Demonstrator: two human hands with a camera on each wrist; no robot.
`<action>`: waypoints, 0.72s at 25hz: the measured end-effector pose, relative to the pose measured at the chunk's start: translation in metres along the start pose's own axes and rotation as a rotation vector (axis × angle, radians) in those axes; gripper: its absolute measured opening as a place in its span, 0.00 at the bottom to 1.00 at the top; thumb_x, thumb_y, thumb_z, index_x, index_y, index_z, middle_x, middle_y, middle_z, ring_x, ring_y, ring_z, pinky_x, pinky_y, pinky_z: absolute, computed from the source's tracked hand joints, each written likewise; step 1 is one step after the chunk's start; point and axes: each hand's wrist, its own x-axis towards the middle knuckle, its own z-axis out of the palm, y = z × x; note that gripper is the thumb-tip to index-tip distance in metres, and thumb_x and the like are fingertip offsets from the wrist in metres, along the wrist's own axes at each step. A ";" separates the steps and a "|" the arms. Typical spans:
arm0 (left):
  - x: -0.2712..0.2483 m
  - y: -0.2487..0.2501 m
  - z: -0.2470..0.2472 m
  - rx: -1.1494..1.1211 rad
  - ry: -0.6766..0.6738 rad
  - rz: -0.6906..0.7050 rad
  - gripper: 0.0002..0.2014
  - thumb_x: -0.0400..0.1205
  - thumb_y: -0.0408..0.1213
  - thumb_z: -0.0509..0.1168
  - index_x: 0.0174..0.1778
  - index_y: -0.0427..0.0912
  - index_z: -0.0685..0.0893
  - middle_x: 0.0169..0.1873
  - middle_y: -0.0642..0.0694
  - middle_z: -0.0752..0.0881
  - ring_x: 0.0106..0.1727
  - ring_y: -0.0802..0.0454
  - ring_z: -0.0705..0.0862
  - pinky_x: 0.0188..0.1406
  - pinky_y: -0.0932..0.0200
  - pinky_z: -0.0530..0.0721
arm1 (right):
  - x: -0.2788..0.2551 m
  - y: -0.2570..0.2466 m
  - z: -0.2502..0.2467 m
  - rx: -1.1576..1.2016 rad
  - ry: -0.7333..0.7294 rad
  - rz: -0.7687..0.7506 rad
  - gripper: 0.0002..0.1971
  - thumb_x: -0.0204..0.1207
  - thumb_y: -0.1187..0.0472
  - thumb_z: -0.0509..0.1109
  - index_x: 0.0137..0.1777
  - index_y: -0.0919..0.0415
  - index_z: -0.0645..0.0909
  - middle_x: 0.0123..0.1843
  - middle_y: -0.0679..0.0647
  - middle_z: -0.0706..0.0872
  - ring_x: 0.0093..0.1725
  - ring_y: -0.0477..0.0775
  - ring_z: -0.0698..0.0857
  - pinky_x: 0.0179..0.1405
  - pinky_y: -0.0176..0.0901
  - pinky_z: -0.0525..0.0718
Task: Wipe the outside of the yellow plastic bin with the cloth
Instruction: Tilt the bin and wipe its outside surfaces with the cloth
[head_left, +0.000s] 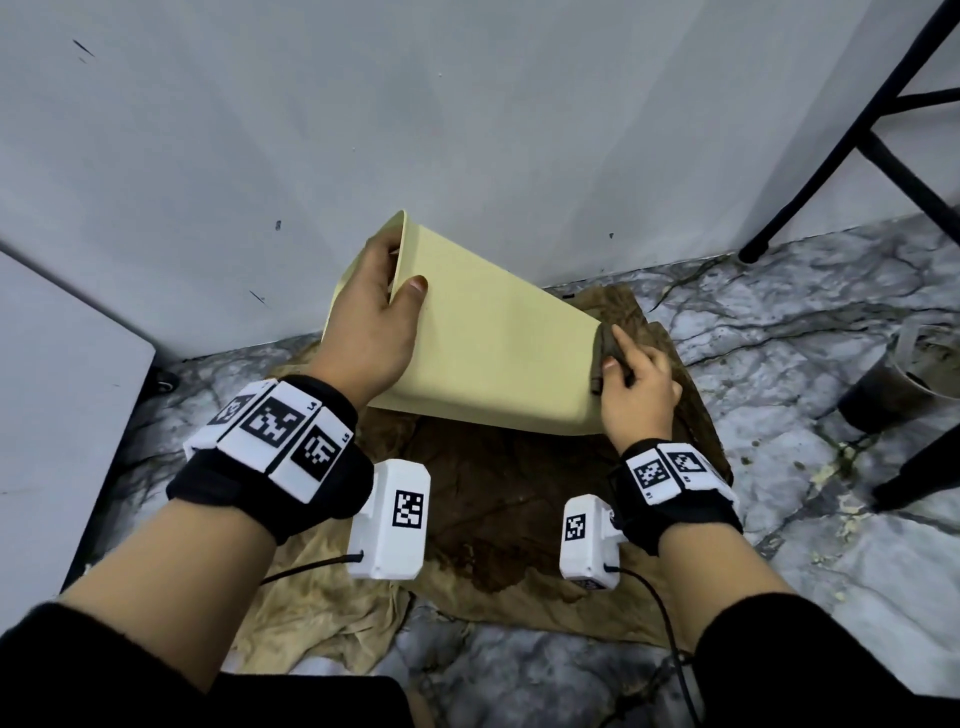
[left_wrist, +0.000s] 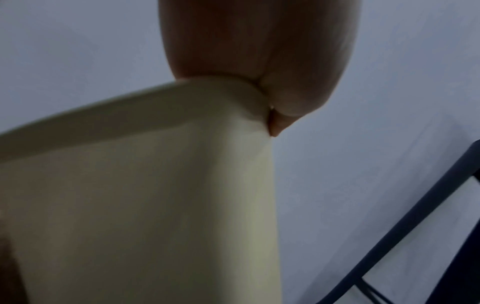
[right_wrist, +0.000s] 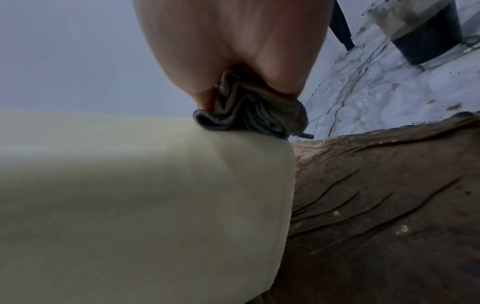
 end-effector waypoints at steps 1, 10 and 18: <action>0.003 0.002 0.001 0.006 0.011 -0.020 0.22 0.82 0.31 0.54 0.73 0.47 0.65 0.64 0.51 0.78 0.62 0.55 0.77 0.57 0.62 0.73 | -0.001 0.002 0.000 0.002 0.004 0.009 0.19 0.79 0.62 0.59 0.68 0.46 0.74 0.67 0.57 0.74 0.65 0.64 0.66 0.58 0.31 0.58; 0.000 0.006 0.018 -0.102 0.163 0.023 0.19 0.83 0.35 0.57 0.70 0.43 0.74 0.60 0.54 0.80 0.62 0.57 0.78 0.68 0.57 0.75 | -0.007 -0.022 0.007 0.027 0.017 -0.087 0.19 0.78 0.64 0.61 0.67 0.50 0.76 0.68 0.56 0.76 0.65 0.63 0.69 0.55 0.26 0.55; -0.007 0.004 0.021 -0.014 0.020 0.089 0.18 0.82 0.33 0.59 0.69 0.42 0.74 0.57 0.54 0.82 0.60 0.60 0.79 0.63 0.68 0.75 | -0.020 -0.080 0.024 0.083 -0.028 -0.400 0.18 0.76 0.63 0.63 0.64 0.47 0.78 0.61 0.53 0.80 0.61 0.60 0.71 0.52 0.23 0.60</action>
